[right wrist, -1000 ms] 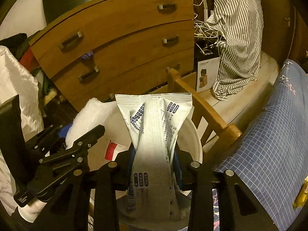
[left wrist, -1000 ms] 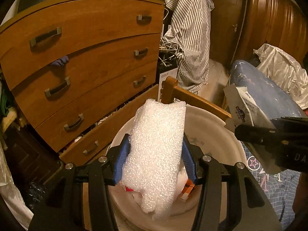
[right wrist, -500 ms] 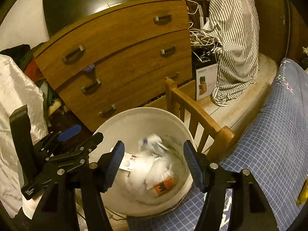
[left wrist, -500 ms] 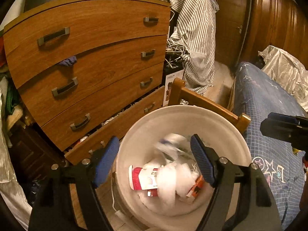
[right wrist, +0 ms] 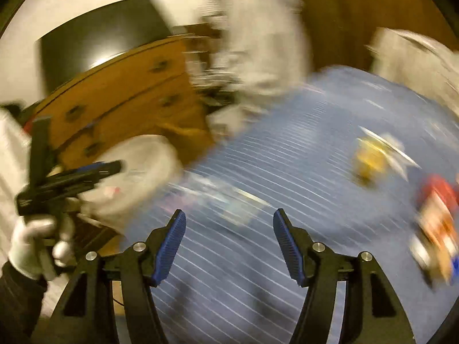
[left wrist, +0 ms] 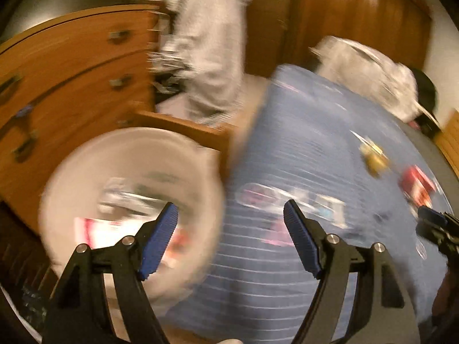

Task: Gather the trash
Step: 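Move both open tools back over the bed, then grasp the beige sponge with the left tool while the right tool grasps the blue bottle cap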

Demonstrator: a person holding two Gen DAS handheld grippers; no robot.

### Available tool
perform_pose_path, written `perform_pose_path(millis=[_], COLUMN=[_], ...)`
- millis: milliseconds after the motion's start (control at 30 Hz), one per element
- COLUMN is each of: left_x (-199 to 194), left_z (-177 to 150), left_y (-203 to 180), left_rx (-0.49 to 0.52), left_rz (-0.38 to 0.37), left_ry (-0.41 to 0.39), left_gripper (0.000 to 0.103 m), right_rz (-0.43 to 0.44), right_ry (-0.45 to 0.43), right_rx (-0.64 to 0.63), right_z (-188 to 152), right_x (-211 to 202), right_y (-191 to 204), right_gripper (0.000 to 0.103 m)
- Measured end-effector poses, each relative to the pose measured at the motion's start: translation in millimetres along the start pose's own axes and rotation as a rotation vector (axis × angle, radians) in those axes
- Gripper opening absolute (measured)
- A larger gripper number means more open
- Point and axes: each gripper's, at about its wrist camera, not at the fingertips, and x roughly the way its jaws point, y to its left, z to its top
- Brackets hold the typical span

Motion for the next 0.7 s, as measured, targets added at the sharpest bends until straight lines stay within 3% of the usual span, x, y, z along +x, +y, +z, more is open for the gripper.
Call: perform_pose_path(millis=[100, 200, 333, 433, 533, 700], left_x=[17, 30, 39, 45, 51, 59], left_z=[-13, -26, -41, -45, -46, -46], left_y=[-60, -112, -166, -186, -197, -207], left_rx=[0.085, 0.154, 0.217, 0.217, 0.22, 0.228], left_rz=[-0.076, -0.144, -0.201, -0.216, -0.21, -0.2], left_ry=[0.04, 0.076, 0.113, 0.135, 0.152, 0.179], left_gripper=[0.073, 0.073, 0.073, 0.073, 0.073, 0.073], right_rz=[-0.118, -0.217, -0.226, -0.167, -0.097, 0.192], right_ry=[-0.015, -0.049, -0.06, -0.036, 0.003, -0.005], right_rx=[0.093, 0.142, 0.179, 0.202, 0.169, 0.055], right_z=[-31, -55, -62, -57, -51, -57], right_x=[-33, -67, -68, -46, -24, -43], right_y=[-74, -142, -196, -227, -216, -166], right_gripper=[0.053, 0.053, 0.054, 0.06, 0.061, 0.065])
